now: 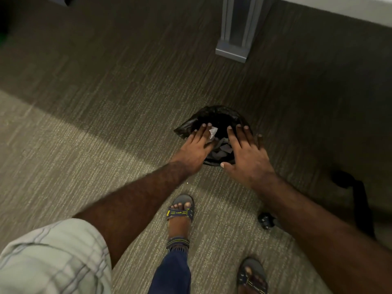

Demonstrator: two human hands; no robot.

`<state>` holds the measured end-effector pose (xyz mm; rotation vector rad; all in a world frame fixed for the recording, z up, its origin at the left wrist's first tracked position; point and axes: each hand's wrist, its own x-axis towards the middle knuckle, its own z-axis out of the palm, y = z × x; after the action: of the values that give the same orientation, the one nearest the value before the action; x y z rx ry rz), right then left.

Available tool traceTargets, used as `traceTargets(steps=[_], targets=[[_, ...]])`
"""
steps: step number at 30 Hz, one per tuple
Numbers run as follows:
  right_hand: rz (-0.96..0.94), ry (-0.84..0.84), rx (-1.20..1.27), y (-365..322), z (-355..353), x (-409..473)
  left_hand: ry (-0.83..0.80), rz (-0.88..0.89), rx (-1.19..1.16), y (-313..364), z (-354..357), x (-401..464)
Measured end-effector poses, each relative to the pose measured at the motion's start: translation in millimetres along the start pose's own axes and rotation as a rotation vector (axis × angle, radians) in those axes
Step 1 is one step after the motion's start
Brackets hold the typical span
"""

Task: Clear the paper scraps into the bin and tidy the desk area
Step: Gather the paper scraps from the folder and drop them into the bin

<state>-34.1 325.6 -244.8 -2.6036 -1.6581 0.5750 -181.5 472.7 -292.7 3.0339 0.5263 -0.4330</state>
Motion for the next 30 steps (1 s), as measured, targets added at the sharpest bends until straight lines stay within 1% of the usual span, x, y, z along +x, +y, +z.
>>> traceTargets(steps=[10,16,20,23,30], targets=[[0.000,0.004,-0.002,7,-11,-31,-0.052,-0.042,-0.007,16,1,-5],[0.037,0.010,0.012,16,-26,-50,-0.044,-0.032,0.019,22,-13,-4],[0.068,0.034,0.006,24,-38,-67,-0.010,-0.027,0.026,36,-29,-4],[0.089,0.068,0.015,32,-48,-83,0.048,-0.013,0.029,53,-44,-4],[0.231,0.133,0.025,61,-76,-131,0.146,0.140,0.010,113,-90,3]])
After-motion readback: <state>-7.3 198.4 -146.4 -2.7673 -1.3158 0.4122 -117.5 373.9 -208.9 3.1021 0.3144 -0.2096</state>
